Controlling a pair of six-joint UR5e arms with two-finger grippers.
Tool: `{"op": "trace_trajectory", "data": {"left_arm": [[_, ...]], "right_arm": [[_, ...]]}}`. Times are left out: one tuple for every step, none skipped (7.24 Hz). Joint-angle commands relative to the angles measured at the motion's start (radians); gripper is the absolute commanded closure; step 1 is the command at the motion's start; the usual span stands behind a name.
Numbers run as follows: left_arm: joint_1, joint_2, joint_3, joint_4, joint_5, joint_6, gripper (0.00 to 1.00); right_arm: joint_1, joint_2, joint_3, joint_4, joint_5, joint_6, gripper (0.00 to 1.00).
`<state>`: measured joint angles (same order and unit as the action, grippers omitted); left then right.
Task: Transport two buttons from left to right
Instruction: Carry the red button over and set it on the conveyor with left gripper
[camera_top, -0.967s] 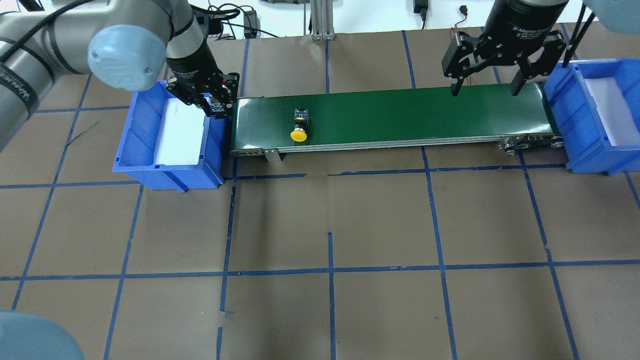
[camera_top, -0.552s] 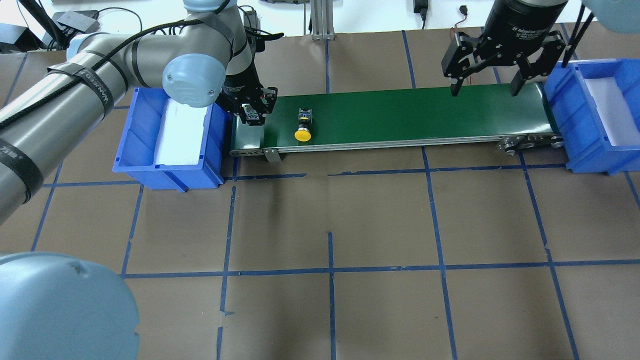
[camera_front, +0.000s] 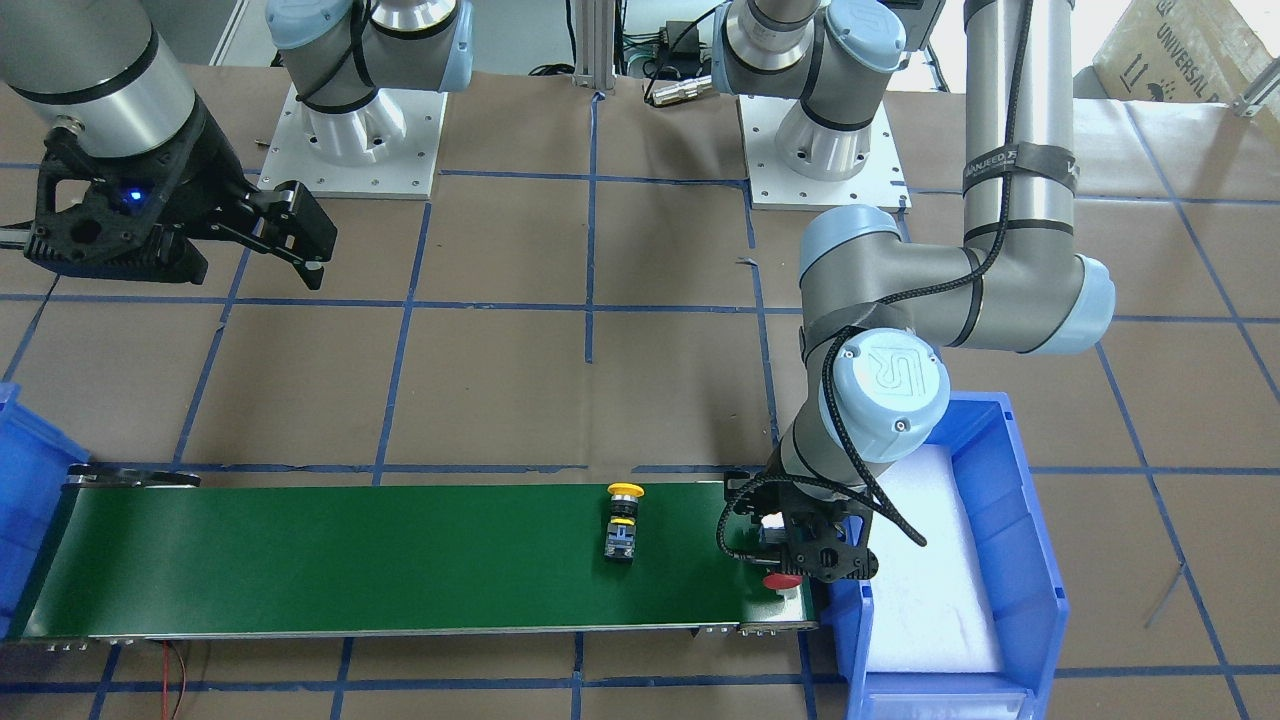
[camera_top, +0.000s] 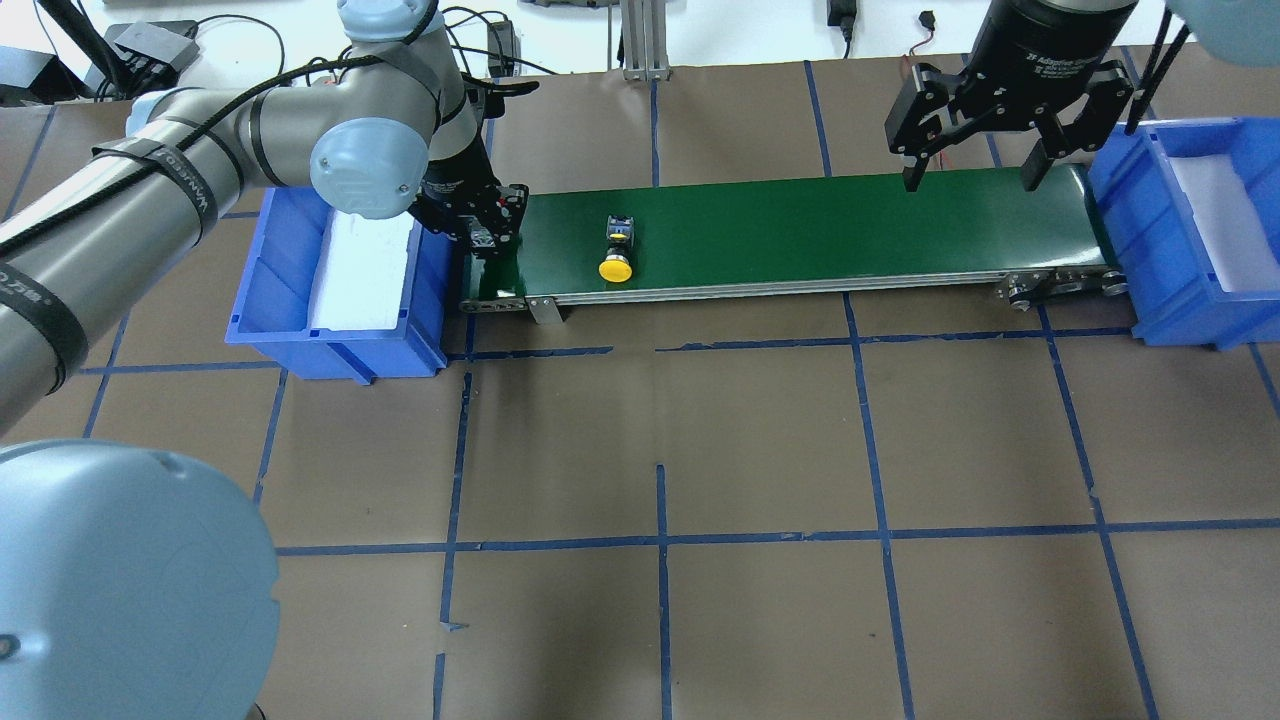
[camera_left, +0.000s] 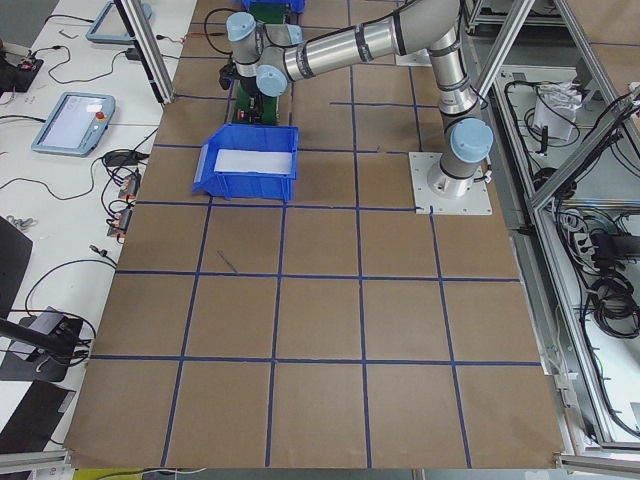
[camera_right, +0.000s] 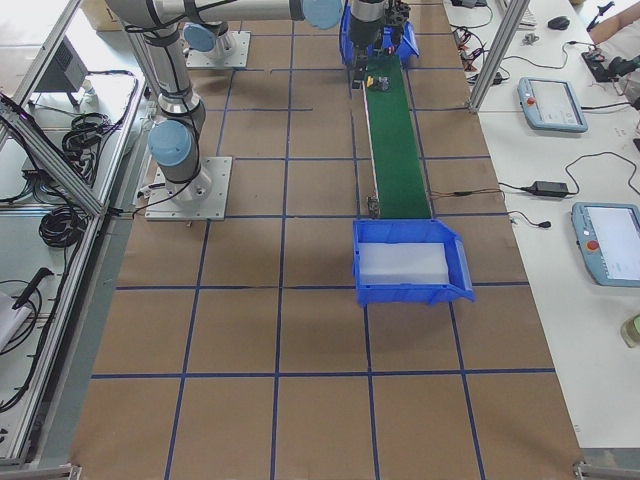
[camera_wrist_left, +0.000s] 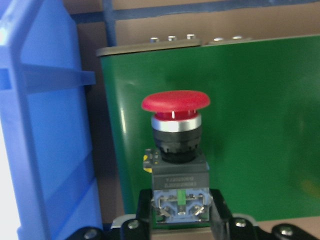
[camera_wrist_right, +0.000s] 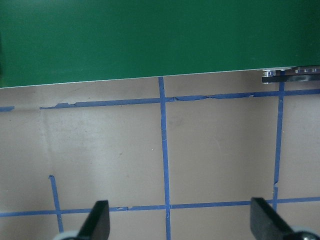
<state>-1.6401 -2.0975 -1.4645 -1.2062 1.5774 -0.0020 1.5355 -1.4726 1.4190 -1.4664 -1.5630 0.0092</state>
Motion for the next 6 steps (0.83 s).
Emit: {"op": "trace_trajectory", "data": {"left_arm": [[-0.007,-0.027,0.009,0.001,-0.002,-0.004,0.95],[-0.007,-0.027,0.007,0.001,0.000,-0.001,0.79],[-0.007,-0.026,0.001,0.001,0.001,0.004,0.03],[-0.009,-0.003,0.013,-0.010,0.004,0.004,0.00],[-0.017,0.026,0.012,-0.028,0.003,0.004,0.00],[-0.024,0.069,0.009,-0.041,0.003,0.004,0.00]], "right_arm": [[0.000,0.000,0.000,0.000,0.000,0.000,0.00],[0.000,0.000,0.000,0.000,0.000,0.000,0.00],[-0.002,0.002,0.000,0.000,-0.002,-0.002,0.00],[-0.002,0.000,0.000,0.001,-0.002,-0.002,0.00],[-0.006,0.000,0.000,0.000,0.001,-0.002,0.00],[-0.014,0.000,0.000,0.003,0.004,0.000,0.00]]}}
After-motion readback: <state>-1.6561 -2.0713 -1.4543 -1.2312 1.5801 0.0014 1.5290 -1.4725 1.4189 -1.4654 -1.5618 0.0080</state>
